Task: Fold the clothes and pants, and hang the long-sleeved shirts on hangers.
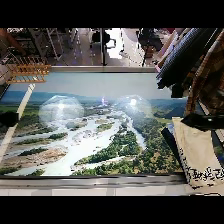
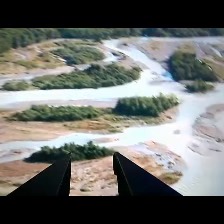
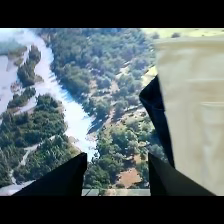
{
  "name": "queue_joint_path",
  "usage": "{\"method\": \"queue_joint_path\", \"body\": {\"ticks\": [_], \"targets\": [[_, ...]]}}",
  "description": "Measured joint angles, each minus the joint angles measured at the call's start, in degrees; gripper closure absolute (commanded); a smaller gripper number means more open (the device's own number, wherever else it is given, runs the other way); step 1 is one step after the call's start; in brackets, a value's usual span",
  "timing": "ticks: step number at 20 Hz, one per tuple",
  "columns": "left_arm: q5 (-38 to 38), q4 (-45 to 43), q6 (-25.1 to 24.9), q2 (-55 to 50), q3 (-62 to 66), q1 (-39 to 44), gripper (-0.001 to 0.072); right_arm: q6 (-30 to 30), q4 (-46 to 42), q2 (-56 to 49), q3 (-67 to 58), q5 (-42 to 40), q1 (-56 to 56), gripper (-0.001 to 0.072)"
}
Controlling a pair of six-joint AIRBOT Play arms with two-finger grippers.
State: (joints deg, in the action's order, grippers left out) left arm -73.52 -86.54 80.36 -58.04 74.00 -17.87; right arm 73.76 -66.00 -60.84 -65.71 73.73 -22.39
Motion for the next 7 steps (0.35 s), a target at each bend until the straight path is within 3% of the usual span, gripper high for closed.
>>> {"method": "queue_joint_path", "body": {"ticks": [1,2,7], "targets": [[0.8,-1.6,0.7,0.7,0.2,-0.4,0.0450,-0.4,-1.5,-0.8,0.8,-2.3,3.5,0.0554],[1.4,-3.0,1.0,1.2,0.4,-0.6,0.0450,-0.4,-2.7,-1.6,1.5,-4.9,6.2,0.0685],[2.9,-5.5,2.0,2.3,0.7,-1.1,0.0450,-0.4,-5.7,-3.9,2.7,-21.5,11.4,0.0697]]}}
